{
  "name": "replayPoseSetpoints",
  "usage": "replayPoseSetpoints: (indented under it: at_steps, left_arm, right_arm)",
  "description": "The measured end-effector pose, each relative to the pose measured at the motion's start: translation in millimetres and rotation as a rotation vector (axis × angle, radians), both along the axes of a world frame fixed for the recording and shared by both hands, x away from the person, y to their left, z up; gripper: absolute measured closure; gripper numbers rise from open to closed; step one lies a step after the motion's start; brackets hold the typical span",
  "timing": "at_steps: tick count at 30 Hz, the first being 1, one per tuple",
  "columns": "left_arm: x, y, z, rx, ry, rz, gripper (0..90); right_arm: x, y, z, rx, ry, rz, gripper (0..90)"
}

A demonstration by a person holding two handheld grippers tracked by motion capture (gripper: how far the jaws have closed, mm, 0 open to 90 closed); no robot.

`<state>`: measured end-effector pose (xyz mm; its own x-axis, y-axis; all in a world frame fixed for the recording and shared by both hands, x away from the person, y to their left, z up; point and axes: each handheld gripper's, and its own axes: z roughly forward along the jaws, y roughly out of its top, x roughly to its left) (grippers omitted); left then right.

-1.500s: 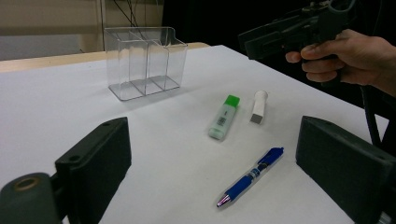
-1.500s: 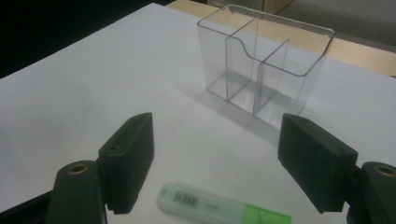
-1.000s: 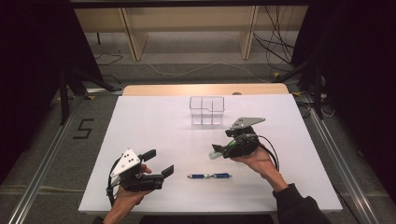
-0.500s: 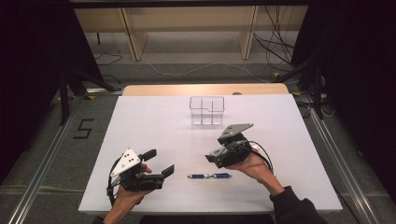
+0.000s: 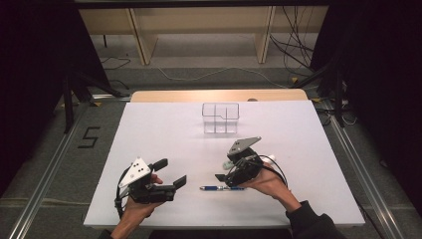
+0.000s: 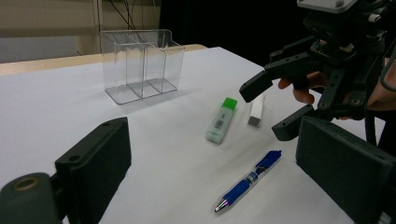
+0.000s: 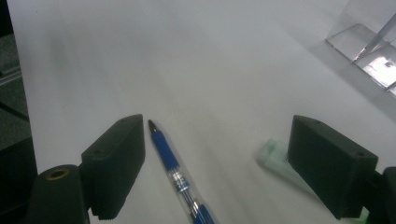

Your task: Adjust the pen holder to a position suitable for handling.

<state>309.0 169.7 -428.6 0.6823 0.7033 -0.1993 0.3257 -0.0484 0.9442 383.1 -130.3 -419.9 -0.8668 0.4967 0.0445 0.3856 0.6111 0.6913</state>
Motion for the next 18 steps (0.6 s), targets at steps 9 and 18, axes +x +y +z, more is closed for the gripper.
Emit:
replayPoseSetpoints:
  at_steps: [9, 18]
  left_arm:
    - [-0.1, 0.3, 0.3, -0.003, -0.005, -0.002, 9.4]
    - [-0.3, 0.1, 0.2, -0.001, -0.003, -0.002, 9.3]
  right_arm:
    - [-2.9, 8.2, -10.9, -0.088, 0.027, 0.046, 19.9]
    - [-5.3, 16.4, -22.4, -0.177, 0.049, 0.086, 20.7]
